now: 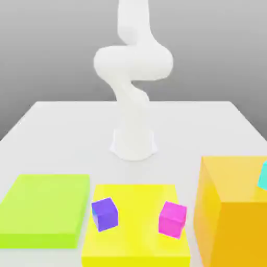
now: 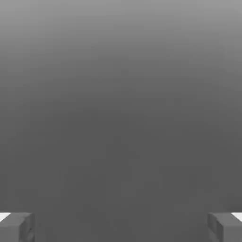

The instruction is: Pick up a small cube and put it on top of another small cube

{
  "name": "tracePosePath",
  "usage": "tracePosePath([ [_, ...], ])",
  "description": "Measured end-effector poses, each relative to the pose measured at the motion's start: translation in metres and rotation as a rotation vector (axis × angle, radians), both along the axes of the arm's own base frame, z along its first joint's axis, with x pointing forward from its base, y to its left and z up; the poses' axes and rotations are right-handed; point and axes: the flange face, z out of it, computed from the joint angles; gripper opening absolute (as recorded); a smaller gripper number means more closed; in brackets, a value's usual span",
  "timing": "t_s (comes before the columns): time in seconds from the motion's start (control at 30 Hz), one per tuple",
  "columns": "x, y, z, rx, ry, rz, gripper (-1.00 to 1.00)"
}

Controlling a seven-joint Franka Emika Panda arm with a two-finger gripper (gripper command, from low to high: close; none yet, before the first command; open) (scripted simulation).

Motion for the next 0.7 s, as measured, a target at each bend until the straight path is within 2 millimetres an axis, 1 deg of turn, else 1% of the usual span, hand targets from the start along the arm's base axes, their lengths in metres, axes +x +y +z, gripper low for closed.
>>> tracePosePath([
  [0.07,0.02,0.039,-0.038,-0.024,0.054,0.104,0.0],
  [0.13,0.031,0.079,-0.078,-0.049,0.105,0.208,0.0],
  [0.2,0.035,0.121,-0.119,-0.077,0.155,0.313,0.0],
  [0.3,0.026,0.18,-0.183,-0.121,0.228,0.469,0.0],
  [0.4,0.002,0.234,-0.247,-0.172,0.3,0.621,0.0],
  [0.47,-0.021,0.264,-0.29,-0.21,0.348,0.72,0.0],
  [0.53,-0.049,0.289,-0.332,-0.25,0.395,0.818,0.0],
  [0.6,-0.083,0.309,-0.372,-0.294,0.441,0.917,0.0],
  [0.63,-0.111,0.324,-0.392,-0.322,0.46,0.993,0.0],
  [0.7,-0.122,0.321,-0.425,-0.369,0.516,1.021,0.0],
])
